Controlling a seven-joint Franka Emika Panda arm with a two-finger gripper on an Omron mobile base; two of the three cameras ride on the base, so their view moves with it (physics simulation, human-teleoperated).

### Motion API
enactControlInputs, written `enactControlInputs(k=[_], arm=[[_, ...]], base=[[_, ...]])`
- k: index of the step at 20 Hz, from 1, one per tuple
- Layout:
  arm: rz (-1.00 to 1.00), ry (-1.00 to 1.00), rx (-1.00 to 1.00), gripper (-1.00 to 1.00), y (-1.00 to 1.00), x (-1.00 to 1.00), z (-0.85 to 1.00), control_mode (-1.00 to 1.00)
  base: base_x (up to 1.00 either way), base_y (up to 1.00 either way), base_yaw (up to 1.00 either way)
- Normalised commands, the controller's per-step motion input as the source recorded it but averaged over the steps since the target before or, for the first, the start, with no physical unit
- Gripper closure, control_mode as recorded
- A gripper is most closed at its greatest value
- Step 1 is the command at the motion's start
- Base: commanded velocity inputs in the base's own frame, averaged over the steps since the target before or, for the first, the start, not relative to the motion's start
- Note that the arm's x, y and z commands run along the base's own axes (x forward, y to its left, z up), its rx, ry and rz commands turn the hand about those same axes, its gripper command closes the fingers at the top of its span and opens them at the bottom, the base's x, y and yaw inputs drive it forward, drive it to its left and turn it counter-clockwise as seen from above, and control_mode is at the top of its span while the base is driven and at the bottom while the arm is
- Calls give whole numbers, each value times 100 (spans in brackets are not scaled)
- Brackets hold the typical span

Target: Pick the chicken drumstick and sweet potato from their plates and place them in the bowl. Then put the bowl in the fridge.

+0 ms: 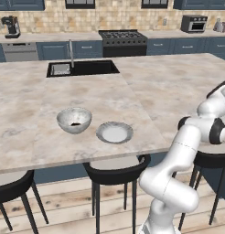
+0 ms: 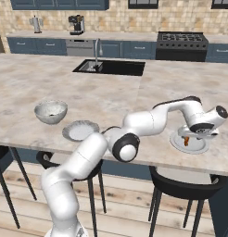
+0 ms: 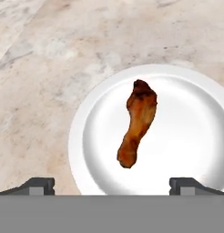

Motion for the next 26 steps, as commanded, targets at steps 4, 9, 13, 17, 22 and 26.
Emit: enactControlInputs(k=[4, 9, 13, 17, 22, 26], arm=[[0, -3, -1, -100, 3, 46, -16, -100], [0, 2, -13, -100, -2, 52, -10, -100], [1, 8, -7, -100, -11, 46, -18, -100], [5, 3, 0, -100, -9, 36, -24, -100], [4, 17, 0, -100, -26, 36, -12, -100], [5, 23, 0, -100, -31, 30, -2, -100]], base=[[0, 0, 0], [0, 0, 0], [0, 0, 0], [0, 0, 0], [0, 0, 0], [0, 0, 0]])
